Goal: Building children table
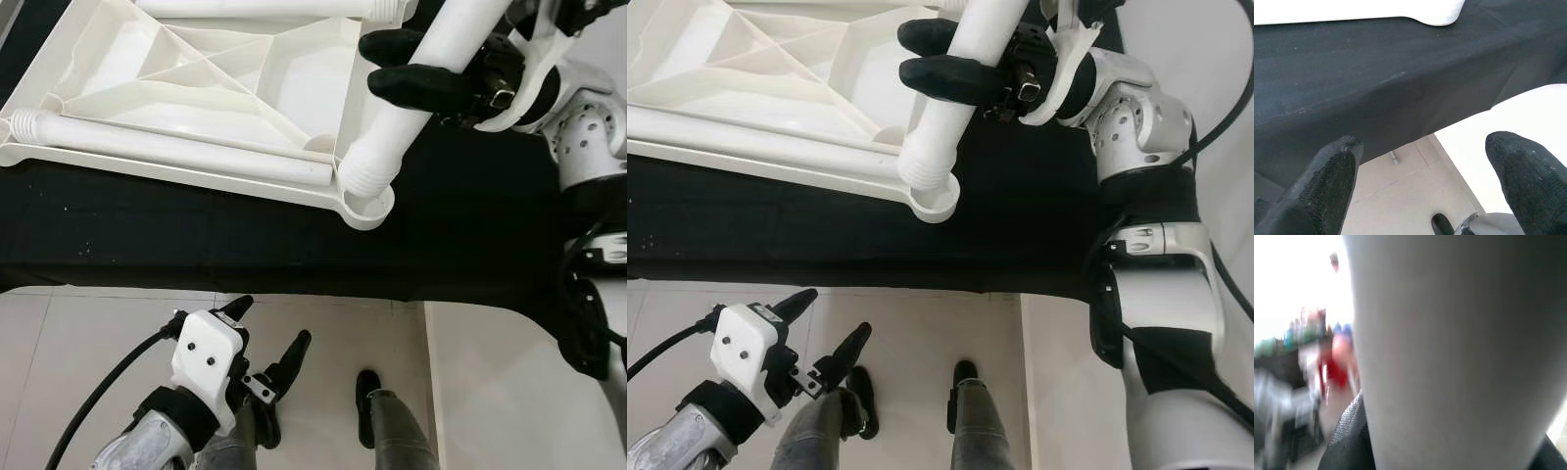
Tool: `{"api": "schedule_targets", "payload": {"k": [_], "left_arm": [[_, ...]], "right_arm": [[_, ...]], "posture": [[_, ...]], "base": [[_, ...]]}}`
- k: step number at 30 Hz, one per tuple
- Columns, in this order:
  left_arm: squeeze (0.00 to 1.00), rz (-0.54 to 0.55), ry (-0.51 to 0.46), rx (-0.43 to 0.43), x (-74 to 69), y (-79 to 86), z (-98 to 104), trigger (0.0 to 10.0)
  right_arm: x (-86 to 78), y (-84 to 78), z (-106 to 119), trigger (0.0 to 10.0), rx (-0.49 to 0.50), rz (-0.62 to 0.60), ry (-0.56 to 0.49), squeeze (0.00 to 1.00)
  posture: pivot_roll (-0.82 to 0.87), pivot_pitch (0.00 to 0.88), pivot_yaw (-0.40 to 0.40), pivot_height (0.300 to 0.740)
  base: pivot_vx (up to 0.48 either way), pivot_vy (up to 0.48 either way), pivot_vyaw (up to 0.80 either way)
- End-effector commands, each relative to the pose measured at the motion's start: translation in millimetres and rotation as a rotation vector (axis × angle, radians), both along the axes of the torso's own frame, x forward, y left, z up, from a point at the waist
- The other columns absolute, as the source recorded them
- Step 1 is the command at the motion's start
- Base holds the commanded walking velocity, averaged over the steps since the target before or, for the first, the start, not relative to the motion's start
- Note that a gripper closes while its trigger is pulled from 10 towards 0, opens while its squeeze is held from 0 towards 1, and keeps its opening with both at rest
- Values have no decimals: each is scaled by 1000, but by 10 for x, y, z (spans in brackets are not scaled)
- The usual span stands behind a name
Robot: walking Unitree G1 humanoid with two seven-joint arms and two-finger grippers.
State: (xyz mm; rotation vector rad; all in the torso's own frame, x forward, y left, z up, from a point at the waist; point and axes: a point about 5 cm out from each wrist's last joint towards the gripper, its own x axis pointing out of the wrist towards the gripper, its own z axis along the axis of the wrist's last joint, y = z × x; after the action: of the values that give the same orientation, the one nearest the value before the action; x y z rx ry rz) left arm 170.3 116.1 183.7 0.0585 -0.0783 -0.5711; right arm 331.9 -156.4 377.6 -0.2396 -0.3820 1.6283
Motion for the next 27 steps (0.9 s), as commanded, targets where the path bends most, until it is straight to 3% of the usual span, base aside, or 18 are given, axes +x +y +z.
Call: {"api": "schedule_targets", "payload": {"k": [1,5,8,27], "left_arm": [[0,7,33,6,-20,-6,-78,10000],[0,6,32,6,-17,-8,-78,10000],[0,6,30,6,-17,-10,-77,10000],[0,8,23,1,-8,-37,-76,10000]], "right_arm": [[-51,47,-77,10000,-109,17,-67,0],[-76,117,-285,10000,-296,-6,-138,0],[-48,129,-334,10000,-330,-22,-141,0],[181,172,-245,10000,-250,-173,-29,0]], "posture": [[9,434,12,740],[7,433,12,740],[7,433,12,740],[0,438,-2,740]], "base": [[0,0,0],[0,0,0],[0,0,0],[0,0,0]]}}
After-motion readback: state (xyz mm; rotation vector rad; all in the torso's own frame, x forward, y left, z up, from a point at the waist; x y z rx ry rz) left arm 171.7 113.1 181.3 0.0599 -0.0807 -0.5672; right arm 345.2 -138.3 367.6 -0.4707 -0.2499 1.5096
